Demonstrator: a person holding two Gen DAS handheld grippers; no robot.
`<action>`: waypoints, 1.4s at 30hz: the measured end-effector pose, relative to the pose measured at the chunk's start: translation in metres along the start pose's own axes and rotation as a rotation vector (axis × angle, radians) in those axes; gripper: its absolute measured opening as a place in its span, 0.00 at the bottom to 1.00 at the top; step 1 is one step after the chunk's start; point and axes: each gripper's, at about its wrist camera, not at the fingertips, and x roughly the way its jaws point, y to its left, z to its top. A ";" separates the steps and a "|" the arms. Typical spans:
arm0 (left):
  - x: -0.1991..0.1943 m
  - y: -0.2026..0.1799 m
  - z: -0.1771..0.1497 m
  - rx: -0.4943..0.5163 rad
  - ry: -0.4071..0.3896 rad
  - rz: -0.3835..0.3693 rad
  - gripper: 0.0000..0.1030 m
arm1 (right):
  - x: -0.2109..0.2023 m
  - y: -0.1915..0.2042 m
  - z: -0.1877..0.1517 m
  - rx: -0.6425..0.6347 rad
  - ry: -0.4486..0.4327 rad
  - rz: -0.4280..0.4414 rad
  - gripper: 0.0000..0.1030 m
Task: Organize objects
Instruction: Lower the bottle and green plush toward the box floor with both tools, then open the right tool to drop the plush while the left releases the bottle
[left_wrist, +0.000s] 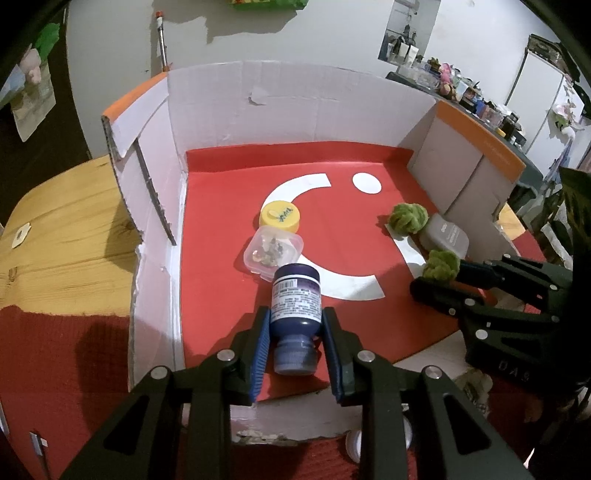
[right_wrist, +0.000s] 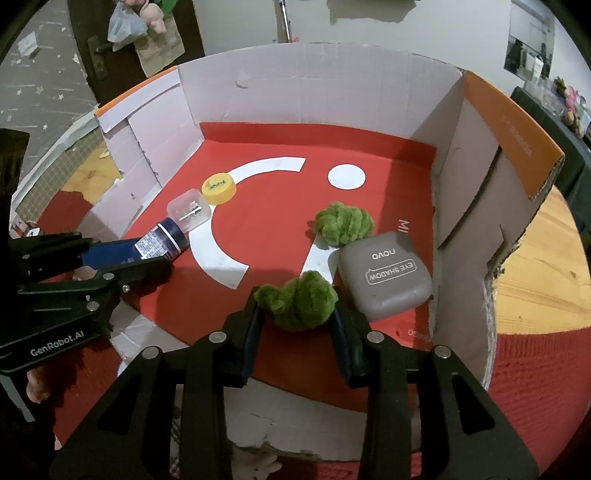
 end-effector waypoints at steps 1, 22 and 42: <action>0.000 -0.001 0.000 0.002 -0.001 0.002 0.28 | 0.000 0.000 0.000 0.000 -0.001 -0.001 0.33; -0.006 -0.006 0.000 0.005 -0.042 0.004 0.31 | -0.006 0.004 -0.001 0.005 -0.027 0.036 0.50; -0.038 -0.013 -0.013 0.018 -0.132 0.021 0.53 | -0.041 0.011 -0.011 0.016 -0.097 0.064 0.70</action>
